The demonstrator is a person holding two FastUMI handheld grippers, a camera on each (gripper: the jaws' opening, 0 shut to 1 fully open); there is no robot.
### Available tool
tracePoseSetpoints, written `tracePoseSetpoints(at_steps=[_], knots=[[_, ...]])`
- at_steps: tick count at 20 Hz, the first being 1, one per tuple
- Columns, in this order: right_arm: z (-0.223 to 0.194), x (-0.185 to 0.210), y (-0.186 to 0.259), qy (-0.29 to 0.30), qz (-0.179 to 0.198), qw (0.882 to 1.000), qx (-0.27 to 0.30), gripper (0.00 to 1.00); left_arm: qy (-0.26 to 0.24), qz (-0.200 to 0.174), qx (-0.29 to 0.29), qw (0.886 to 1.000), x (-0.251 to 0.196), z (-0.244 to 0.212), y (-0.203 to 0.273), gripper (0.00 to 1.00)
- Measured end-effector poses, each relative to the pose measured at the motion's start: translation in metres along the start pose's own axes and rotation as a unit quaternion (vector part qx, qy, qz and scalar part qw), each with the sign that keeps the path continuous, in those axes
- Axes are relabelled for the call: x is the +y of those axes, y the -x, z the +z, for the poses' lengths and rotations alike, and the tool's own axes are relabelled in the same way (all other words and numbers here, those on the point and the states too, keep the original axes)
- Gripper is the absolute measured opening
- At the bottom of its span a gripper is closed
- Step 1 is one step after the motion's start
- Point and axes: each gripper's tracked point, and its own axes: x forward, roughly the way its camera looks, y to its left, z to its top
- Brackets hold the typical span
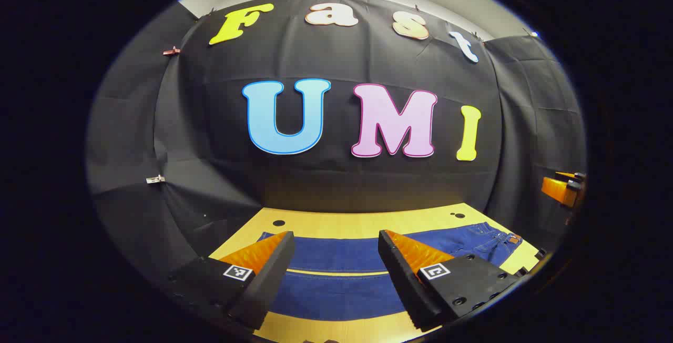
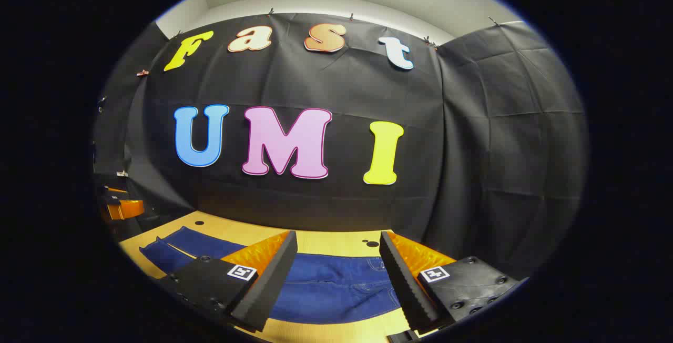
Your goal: Grasp the waist and the cuffs of the jeans and fold them to make the two legs overlap; first hold the waist and fold one-third of the jeans toward the cuffs, then hold the cuffs and fold the remaining one-third in the same direction to finish folding.
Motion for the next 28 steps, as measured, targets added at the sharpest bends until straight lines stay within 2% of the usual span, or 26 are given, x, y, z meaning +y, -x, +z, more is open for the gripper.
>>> tracePoseSetpoints(at_steps=[1, 3, 5, 6, 11, 17, 18, 19, 22, 23, 26, 28], knots=[[0.000, -0.001, -0.001, 0.000, -0.002, 1.000, 0.001, 0.99, 0.003, 0.000, 0.000, 1.000, 0.002, 0.000, 0.000, 1.00], [-0.001, 0.000, -0.001, 0.000, -0.003, 1.000, 0.001, 0.94, 0.007, 0.002, 0.001, 1.000, 0.005, -0.002, -0.001, 0.99], [-0.005, 0.002, -0.002, 0.000, -0.002, 1.000, 0.007, 0.99, 0.007, 0.003, 0.002, 1.000, 0.006, -0.003, -0.002, 1.00], [-0.006, 0.004, -0.003, -0.001, -0.001, 1.000, 0.011, 0.94, 0.007, 0.004, 0.002, 1.000, 0.007, -0.002, -0.002, 1.00], [-0.010, 0.013, -0.006, 0.012, 0.011, 1.000, 0.024, 0.96, 0.007, 0.008, 0.004, 1.000, 0.014, -0.007, -0.005, 1.00], [-0.016, 0.010, -0.016, 0.032, 0.016, 0.999, 0.032, 0.96, 0.000, 0.046, 0.018, 0.999, 0.046, -0.017, -0.009, 0.99], [-0.016, 0.008, -0.017, 0.035, 0.016, 0.999, 0.031, 0.94, -0.011, 0.053, 0.024, 0.998, 0.055, -0.020, -0.011, 0.99], [-0.015, 0.006, -0.019, 0.038, 0.016, 0.999, 0.029, 0.99, -0.033, 0.058, 0.032, 0.997, 0.067, -0.025, -0.012, 0.99], [-0.019, -0.002, -0.025, 0.048, 0.009, 0.998, 0.028, 0.94, -0.123, 0.074, 0.063, 0.988, 0.108, -0.036, -0.015, 0.98], [-0.022, -0.004, -0.027, 0.051, 0.008, 0.998, 0.032, 0.96, -0.153, 0.071, 0.072, 0.983, 0.119, -0.042, -0.017, 0.98], [-0.027, -0.011, -0.033, 0.056, 0.008, 0.998, 0.040, 0.96, -0.249, 0.047, 0.115, 0.961, 0.150, -0.069, -0.023, 0.98], [-0.027, -0.014, -0.035, 0.058, 0.010, 0.997, 0.041, 0.96, -0.312, 0.017, 0.155, 0.937, 0.168, -0.097, -0.025, 0.98]])
